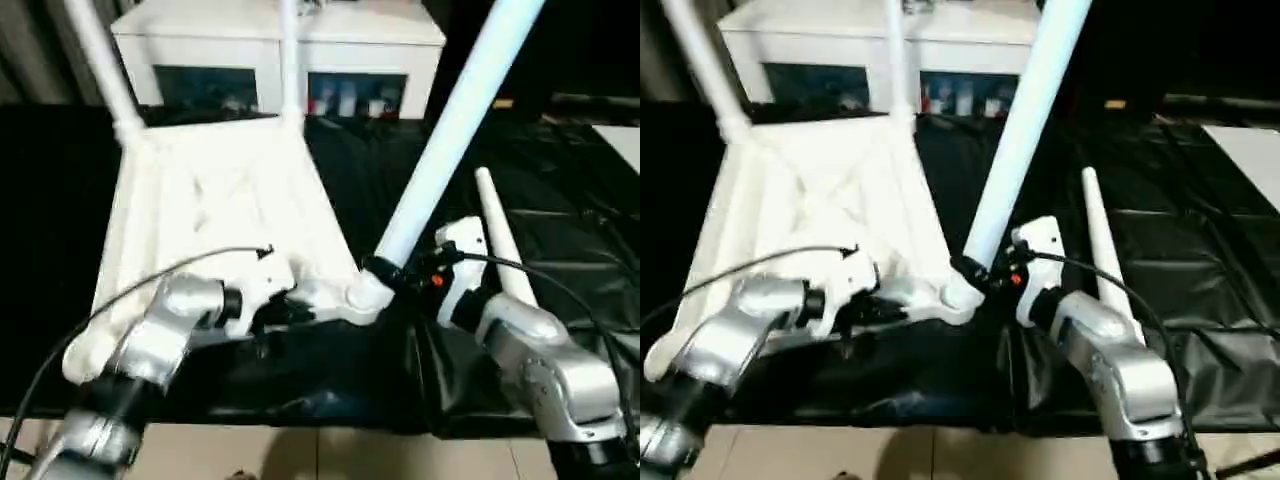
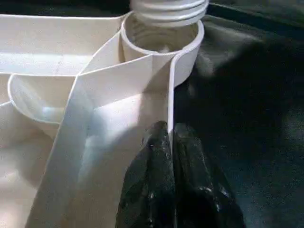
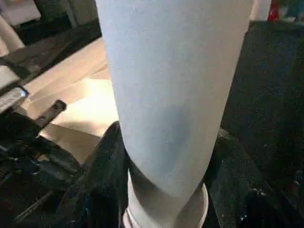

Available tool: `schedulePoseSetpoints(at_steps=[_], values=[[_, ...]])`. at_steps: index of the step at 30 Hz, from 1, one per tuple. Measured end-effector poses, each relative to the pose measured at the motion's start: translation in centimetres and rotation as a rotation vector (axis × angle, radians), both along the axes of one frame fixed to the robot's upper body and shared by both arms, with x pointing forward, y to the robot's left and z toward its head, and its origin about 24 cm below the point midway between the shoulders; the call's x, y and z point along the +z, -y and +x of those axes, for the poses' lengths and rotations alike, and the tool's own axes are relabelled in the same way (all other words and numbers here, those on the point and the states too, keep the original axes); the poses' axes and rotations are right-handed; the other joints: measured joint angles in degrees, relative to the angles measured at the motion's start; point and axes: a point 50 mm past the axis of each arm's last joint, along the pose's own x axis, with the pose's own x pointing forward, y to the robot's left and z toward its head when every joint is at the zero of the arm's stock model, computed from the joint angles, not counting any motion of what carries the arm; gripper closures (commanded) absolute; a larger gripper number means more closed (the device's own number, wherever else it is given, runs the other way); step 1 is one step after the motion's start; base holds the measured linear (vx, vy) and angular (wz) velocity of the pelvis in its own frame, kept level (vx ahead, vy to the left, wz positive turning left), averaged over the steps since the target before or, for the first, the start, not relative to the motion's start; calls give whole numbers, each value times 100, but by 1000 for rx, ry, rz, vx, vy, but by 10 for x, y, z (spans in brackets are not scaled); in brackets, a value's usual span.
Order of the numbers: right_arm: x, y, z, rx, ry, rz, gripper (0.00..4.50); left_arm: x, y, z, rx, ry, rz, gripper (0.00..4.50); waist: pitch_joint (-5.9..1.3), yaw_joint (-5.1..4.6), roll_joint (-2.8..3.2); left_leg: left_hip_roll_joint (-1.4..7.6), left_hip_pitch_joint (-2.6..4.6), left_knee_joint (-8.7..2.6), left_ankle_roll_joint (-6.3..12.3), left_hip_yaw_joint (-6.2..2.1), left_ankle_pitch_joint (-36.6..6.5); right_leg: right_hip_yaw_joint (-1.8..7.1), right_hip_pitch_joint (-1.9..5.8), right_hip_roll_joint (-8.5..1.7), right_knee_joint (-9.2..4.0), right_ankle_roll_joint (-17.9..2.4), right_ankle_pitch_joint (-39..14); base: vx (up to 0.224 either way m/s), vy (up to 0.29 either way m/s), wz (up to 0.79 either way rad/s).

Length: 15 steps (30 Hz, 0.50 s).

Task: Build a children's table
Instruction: Insert table leg to table base

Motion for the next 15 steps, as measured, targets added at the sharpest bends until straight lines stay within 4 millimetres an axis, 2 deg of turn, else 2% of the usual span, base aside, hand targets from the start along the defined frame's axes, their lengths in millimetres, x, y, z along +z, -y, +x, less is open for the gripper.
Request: schedulePoseSetpoints(at_steps=[9, 15], values=[[3, -4, 12, 86, -25, -15, 262, 4, 2, -5, -7, -11, 37, 450, 6, 10, -42, 0, -3, -3, 1, 0, 1, -3, -6, 0, -1, 0, 0, 0, 0, 0], [5, -7, 14, 172, -40, -58, 262, 5, 5, -3, -14, -8, 77, 450, -12, 21, -77, 0, 6, -2, 0, 0, 2, -2, 3, 0, -1, 0, 0, 0, 0, 0]])
